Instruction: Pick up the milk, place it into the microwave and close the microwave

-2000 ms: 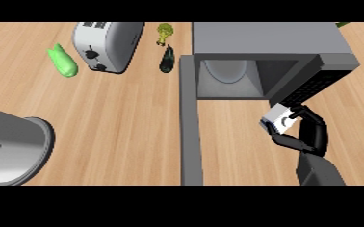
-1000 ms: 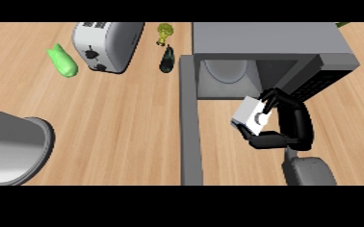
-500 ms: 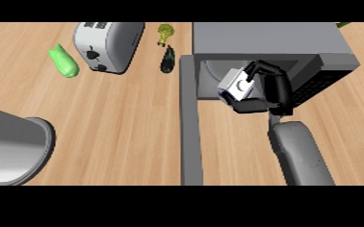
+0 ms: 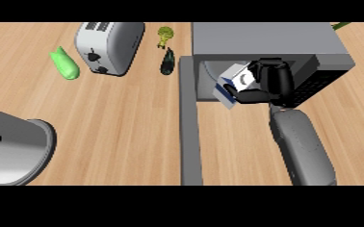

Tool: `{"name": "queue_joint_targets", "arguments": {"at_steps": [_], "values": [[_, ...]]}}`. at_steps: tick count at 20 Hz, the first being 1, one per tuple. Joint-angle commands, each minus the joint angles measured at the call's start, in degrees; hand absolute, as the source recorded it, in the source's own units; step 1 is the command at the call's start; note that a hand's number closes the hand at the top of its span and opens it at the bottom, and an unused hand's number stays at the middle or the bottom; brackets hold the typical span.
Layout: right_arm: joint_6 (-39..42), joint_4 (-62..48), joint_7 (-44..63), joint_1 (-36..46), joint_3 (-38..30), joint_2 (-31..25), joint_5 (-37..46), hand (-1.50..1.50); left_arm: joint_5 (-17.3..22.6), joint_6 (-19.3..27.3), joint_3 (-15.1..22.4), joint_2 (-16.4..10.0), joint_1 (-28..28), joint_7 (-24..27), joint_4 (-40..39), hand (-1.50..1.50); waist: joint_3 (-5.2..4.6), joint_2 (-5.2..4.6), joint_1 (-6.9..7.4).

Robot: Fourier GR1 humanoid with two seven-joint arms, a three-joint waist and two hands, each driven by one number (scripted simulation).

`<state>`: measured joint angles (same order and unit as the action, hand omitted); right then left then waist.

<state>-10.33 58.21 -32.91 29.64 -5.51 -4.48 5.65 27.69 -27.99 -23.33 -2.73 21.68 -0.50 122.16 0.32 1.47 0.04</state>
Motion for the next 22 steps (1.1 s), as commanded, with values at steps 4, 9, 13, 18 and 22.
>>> {"name": "queue_joint_targets", "arguments": {"at_steps": [4,9,13,18,22], "values": [[-2.9,-11.5,5.9,13.2,-1.4,-0.9,2.0,1.5,-0.7,0.7,0.4,-1.2,-3.4,-0.7,-1.4,-1.5,-0.29,-2.8,4.02],[-6.7,-11.8,3.7,11.6,-0.5,-2.4,5.3,1.5,0.1,0.5,2.4,-0.7,-4.4,-1.6,-0.2,-1.5,-0.33,-3.25,5.85],[-7.9,-11.5,1.7,10.1,-1.9,-3.9,4.9,1.5,-0.8,-0.1,2.9,-1.1,-5.0,-1.4,-1.0,-1.5,-0.33,-3.78,7.03],[-14.2,-9.6,0.8,8.0,-4.6,-1.6,3.6,1.5,-2.0,0.3,3.3,-2.0,-7.1,-1.8,-0.7,-1.5,-0.31,-4.25,8.07],[-20.0,-7.5,-1.2,6.2,-7.3,-2.0,3.7,1.5,-3.0,-0.2,3.2,-2.0,-6.1,-1.5,-1.0,-1.5,-0.44,-4.53,9.56]]}}
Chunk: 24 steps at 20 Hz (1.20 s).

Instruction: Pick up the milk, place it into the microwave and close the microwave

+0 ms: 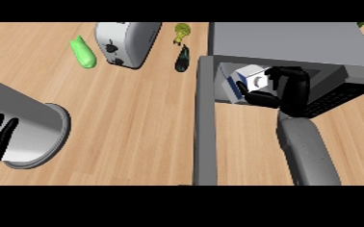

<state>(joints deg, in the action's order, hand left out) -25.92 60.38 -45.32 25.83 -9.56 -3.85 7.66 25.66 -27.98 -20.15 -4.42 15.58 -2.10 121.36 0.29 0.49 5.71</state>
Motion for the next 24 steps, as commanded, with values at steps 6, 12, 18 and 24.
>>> {"name": "queue_joint_targets", "arguments": {"at_steps": [6,12,18,24], "values": [[-11.1,-9.8,7.1,6.7,-1.8,-4.1,8.9,-1.5,-2.8,0.2,0.7,-1.2,-2.3,-0.2,-0.1,-1.5,-0.53,-4.38,4.6],[-13.0,-9.0,6.8,5.6,-2.5,-4.0,11.4,-1.5,-4.2,0.0,2.5,-1.2,-3.1,-1.0,-0.2,-1.5,-0.47,-4.45,5.49],[-7.2,-7.7,7.5,3.1,-1.5,-0.7,7.5,-1.5,-4.9,-0.5,4.0,-1.1,-4.5,-1.0,-1.0,-1.5,-0.25,-4.92,6.74],[-4.8,-7.6,7.9,2.4,-1.3,0.3,5.0,-1.5,-6.5,0.0,6.0,-0.6,-6.3,-1.4,-1.3,-1.5,-0.17,-4.76,6.5]]}}
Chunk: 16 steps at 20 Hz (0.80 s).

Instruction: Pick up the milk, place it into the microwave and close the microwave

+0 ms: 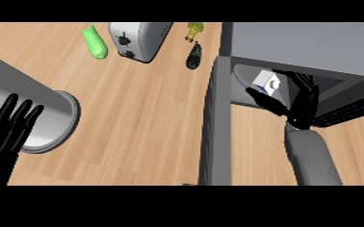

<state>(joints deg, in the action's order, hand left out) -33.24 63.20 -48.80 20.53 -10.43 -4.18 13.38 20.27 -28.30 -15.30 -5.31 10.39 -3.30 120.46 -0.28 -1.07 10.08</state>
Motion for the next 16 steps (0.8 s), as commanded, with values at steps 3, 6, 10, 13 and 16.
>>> {"name": "queue_joint_targets", "arguments": {"at_steps": [3,6,10,13,16], "values": [[2.7,-11.2,12.1,7.8,-0.6,-0.5,-0.2,-1.5,-1.5,0.2,1.8,0.5,-1.2,-0.3,0.3,-1.5,0.33,-2.67,2.22],[2.8,-11.3,12.6,8.9,-0.6,-0.5,-0.2,-1.5,-2.4,0.3,2.7,1.1,-1.5,-0.2,-0.9,-1.5,0.22,-2.64,1.73],[4.1,-12.6,12.5,8.6,-1.6,-2.0,-0.7,-1.5,-3.7,0.7,3.4,1.6,-1.2,-0.2,-0.4,-1.5,0.31,-2.24,1.13],[4.5,-13.7,12.8,9.4,-1.5,-2.1,-0.5,-1.5,-3.8,0.7,4.0,1.8,-1.0,-0.8,-0.7,-1.5,0.29,-2.03,0.67],[6.8,-14.4,12.6,9.5,-1.3,-2.5,-1.1,-1.5,-5.0,1.1,5.5,2.4,-1.6,-1.1,0.0,-1.5,0.38,-1.95,0.15]]}}
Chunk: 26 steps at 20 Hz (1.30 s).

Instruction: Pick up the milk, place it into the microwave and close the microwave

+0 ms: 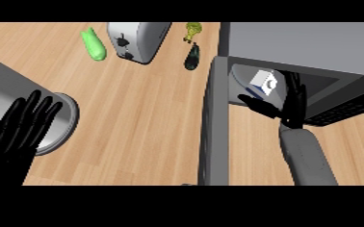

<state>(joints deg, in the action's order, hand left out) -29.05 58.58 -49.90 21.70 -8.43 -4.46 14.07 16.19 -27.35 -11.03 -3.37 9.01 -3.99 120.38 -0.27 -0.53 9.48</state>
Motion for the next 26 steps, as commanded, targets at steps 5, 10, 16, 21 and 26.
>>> {"name": "queue_joint_targets", "arguments": {"at_steps": [5,10,16,21,26], "values": [[5.8,-11.8,13.9,10.2,-2.6,-1.8,-2.6,-1.5,-1.9,1.2,1.5,1.5,-1.4,0.3,-0.8,-1.5,0.32,-2.3,-0.3],[7.4,-13.7,14.4,11.5,-3.3,-1.7,-3.9,-1.5,-3.7,1.7,3.2,2.5,-0.3,-0.2,0.0,-1.5,0.37,-1.68,-1.24],[10.4,-17.0,12.4,11.2,-3.4,-0.5,-5.6,-1.5,-4.1,0.6,4.2,2.2,-0.5,0.1,-1.4,-1.5,0.38,-1.46,-3.31],[14.9,-18.5,11.7,11.9,-2.9,1.5,-8.0,-1.5,-5.9,1.4,6.5,3.3,-1.1,-0.6,-3.5,-1.5,0.38,-0.98,-5.2],[20.7,-20.2,8.7,9.7,-3.1,0.9,-10.3,-1.5,-7.0,-1.6,8.6,2.2,-2.3,0.8,-6.2,-1.5,0.35,-0.74,-7.22]]}}
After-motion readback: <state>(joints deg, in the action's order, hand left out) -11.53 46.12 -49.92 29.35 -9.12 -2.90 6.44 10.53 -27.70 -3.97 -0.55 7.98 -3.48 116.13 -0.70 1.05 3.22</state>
